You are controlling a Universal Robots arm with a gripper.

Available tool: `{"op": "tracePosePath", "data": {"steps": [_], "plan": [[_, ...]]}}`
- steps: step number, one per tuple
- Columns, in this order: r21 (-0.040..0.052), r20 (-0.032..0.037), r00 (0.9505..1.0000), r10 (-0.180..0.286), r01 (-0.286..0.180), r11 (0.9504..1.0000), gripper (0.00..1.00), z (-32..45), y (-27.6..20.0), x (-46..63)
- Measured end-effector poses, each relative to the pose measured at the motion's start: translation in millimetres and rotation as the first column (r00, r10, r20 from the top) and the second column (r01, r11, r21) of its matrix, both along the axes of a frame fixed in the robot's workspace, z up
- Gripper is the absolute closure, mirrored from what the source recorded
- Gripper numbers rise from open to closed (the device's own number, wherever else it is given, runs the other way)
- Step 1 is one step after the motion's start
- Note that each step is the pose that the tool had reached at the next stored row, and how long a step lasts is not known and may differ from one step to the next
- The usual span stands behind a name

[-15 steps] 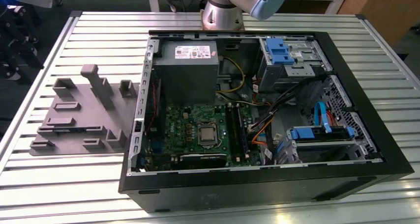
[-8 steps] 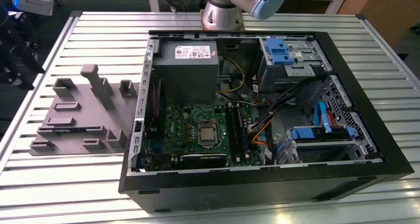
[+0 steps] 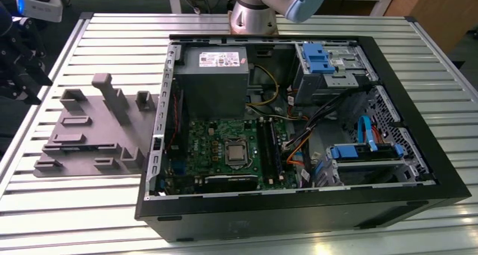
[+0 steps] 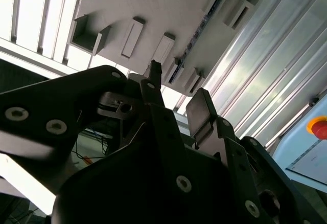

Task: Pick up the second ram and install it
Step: 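Pick up the second ram and move it above second insertion slot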

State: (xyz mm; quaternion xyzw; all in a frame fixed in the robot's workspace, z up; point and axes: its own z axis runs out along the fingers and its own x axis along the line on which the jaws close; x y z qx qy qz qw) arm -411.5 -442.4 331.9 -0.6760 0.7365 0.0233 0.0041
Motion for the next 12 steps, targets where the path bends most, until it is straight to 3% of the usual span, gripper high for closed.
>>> {"op": "tracePosePath", "data": {"steps": [12], "plan": [[0.0014, 0.0003, 1.0, 0.0, 0.0, 1.0, 0.53, -2.9, 0.0, 0.0]]}}
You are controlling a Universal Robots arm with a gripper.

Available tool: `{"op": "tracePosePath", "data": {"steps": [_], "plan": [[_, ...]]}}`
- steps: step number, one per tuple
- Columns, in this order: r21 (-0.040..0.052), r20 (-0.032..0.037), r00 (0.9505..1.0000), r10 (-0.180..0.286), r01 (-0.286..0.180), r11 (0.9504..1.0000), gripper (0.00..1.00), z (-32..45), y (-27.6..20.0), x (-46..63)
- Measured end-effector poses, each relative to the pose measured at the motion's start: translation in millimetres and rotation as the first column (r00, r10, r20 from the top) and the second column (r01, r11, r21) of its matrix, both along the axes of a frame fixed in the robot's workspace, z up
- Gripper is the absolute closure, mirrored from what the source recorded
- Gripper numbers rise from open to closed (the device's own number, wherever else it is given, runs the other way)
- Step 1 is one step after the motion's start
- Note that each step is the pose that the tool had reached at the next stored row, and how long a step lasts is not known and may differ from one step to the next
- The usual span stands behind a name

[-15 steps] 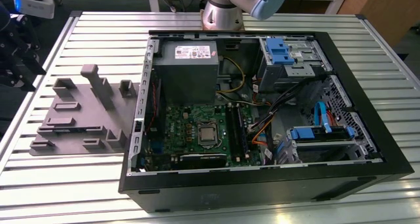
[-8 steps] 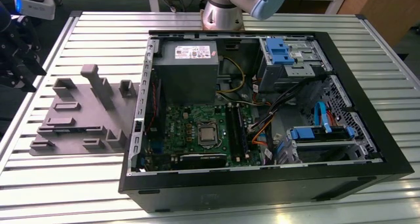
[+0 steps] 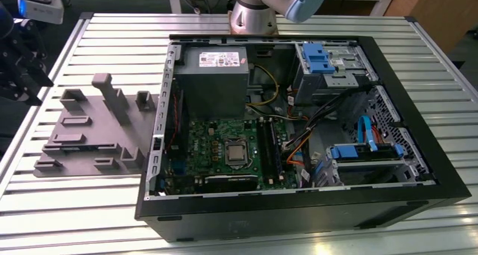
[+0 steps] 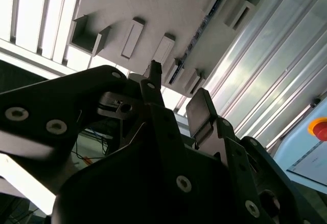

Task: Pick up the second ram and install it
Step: 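Pick up the second ram and move it above second insertion slot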

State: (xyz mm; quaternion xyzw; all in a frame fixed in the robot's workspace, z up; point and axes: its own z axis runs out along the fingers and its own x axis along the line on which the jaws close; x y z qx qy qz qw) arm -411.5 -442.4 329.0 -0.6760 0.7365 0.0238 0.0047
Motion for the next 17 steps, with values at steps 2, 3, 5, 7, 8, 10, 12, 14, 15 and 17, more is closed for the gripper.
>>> {"op": "tracePosePath", "data": {"steps": [2, 3, 5, 7, 8, 10, 12, 14, 15, 17], "plan": [[0.0001, -0.0001, 1.0, 0.0, 0.0, 1.0, 0.53, -0.7, 0.0, 0.0], [0.0001, -0.0001, 1.0, 0.0, 0.0, 1.0, 0.53, -1.0, 0.0, 0.0], [0.0001, 0.0, 1.0, 0.0, 0.0, 1.0, 0.53, -1.8, 0.0, 0.0], [0.0002, 0.0001, 1.0, 0.0, 0.0, 1.0, 0.53, -2.6, 0.0, 0.0], [0.0001, 0.0, 1.0, 0.0, 0.0, 1.0, 0.53, -3.0, 0.0, 0.0], [0.0001, 0.0, 1.0, 0.0, 0.0, 1.0, 0.53, -3.9, 0.0, 0.0], [0.0002, 0.0, 1.0, 0.0, 0.0, 1.0, 0.53, -5.1, 0.0, 0.0], [0.0002, 0.0, 1.0, 0.0, 0.0, 1.0, 0.53, -6.3, 0.0, 0.0], [0.0002, 0.0001, 1.0, 0.0, 0.0, 1.0, 0.53, -7.0, 0.0, 0.0], [0.0001, -0.0001, 1.0, 0.0, 0.0, 1.0, 0.53, -8.0, 0.0, 0.0]]}}
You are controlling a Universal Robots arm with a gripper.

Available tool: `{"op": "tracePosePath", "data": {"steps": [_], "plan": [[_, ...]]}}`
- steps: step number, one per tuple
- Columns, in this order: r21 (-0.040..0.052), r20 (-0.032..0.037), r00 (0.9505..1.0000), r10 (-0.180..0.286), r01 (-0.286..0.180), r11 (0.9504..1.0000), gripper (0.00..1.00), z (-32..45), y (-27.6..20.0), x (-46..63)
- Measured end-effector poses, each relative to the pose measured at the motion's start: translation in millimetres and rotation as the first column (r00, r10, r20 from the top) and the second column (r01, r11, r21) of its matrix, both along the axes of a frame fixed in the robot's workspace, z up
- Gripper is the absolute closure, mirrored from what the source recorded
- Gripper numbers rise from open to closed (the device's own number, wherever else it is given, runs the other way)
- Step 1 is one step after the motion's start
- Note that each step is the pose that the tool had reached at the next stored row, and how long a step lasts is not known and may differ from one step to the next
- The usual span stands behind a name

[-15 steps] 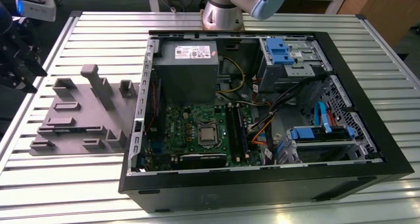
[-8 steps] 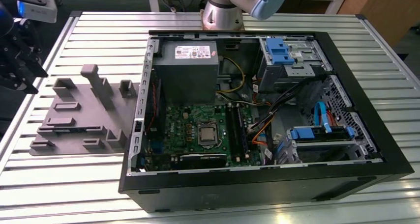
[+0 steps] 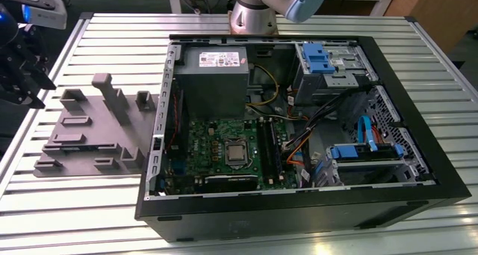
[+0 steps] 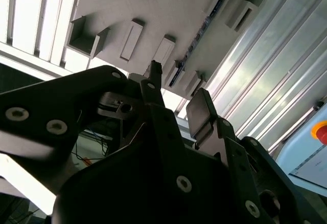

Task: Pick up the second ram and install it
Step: 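Pick up the second ram and move it above second insertion slot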

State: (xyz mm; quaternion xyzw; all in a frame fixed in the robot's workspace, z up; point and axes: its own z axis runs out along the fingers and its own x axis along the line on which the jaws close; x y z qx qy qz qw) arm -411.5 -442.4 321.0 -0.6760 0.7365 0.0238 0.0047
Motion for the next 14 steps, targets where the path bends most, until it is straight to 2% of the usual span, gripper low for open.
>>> {"op": "tracePosePath", "data": {"steps": [14], "plan": [[0.0001, -0.0001, 1.0, 0.0, 0.0, 1.0, 0.53, -6.6, -0.2, 0.0]]}}
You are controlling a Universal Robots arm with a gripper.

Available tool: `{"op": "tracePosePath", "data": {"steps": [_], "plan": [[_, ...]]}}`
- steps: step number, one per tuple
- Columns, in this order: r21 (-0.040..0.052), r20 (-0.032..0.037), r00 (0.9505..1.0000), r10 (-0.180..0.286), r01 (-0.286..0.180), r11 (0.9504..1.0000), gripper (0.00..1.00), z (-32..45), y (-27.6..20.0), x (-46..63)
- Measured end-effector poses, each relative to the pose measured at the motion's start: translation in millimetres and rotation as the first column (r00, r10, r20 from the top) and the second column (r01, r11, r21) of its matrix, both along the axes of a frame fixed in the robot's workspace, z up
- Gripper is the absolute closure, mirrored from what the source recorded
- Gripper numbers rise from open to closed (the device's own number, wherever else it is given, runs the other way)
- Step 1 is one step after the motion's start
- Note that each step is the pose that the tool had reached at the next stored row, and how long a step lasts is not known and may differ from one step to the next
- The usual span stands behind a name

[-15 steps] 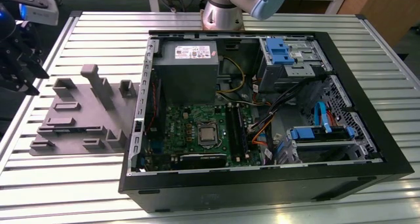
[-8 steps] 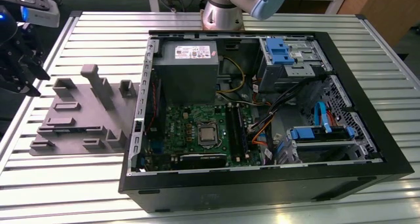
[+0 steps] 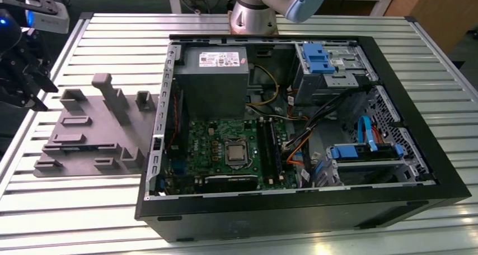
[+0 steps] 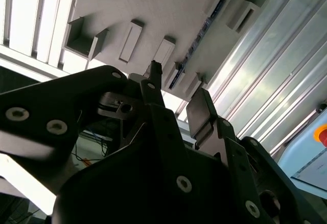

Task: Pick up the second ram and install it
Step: 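Pick up the second ram and move it above second insertion slot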

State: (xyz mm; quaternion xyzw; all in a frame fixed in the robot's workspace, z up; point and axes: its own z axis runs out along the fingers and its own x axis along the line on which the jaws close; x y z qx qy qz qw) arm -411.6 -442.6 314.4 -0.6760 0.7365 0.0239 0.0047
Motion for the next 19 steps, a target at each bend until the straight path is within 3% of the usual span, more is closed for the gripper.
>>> {"op": "tracePosePath", "data": {"steps": [19], "plan": [[0.0001, 0.0002, 1.0, 0.0, 0.0, 1.0, 0.53, -9.9, -0.6, 0.0]]}}
